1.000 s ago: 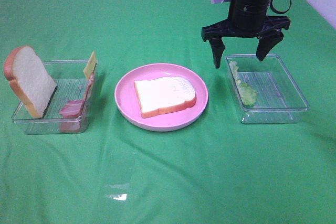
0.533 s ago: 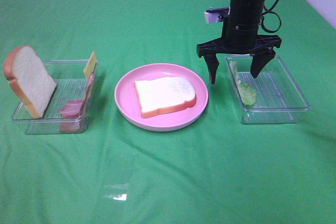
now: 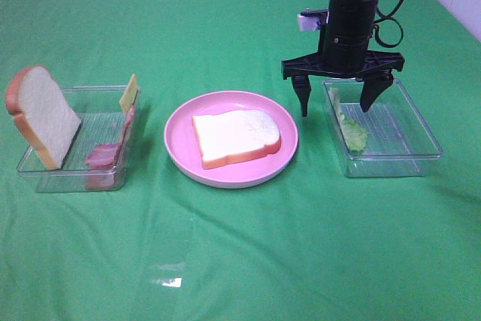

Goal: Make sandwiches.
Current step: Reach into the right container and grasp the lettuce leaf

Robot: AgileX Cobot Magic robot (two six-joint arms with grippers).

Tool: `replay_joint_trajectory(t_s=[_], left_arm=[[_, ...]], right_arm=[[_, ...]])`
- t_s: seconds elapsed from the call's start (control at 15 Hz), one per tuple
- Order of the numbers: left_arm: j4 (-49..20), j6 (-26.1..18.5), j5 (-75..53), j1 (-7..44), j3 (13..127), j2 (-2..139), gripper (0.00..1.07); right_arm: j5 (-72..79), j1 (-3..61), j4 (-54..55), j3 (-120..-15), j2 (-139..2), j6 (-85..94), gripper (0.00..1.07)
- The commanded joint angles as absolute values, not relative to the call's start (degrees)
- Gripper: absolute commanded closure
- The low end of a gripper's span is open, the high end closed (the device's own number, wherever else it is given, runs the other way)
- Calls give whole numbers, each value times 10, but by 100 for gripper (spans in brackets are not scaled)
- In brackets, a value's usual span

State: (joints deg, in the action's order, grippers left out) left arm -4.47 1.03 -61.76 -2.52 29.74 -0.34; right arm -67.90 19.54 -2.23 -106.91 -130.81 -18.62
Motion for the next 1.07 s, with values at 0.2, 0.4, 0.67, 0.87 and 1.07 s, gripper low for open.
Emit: replay_joint_trajectory(t_s=[0.2,0.4,0.67,0.87,1.07], left_arm=[[-49,9,-615,-26,296,-11,9],[-49,9,-615,-26,296,-11,9],[-49,9,-615,-26,296,-11,9],[-49,9,-615,-26,296,-11,9],[-49,9,-615,-26,296,-11,9]], right_arm=[[-676,193,-31,-1067,-1309,-190,37],[-678,193,-34,-1067,-1309,-190,56],[-680,193,-34,-1067,-1309,-190,75],[-680,193,-34,-1067,-1309,-190,86],[-680,193,-34,-1067,-1309,-189,98]])
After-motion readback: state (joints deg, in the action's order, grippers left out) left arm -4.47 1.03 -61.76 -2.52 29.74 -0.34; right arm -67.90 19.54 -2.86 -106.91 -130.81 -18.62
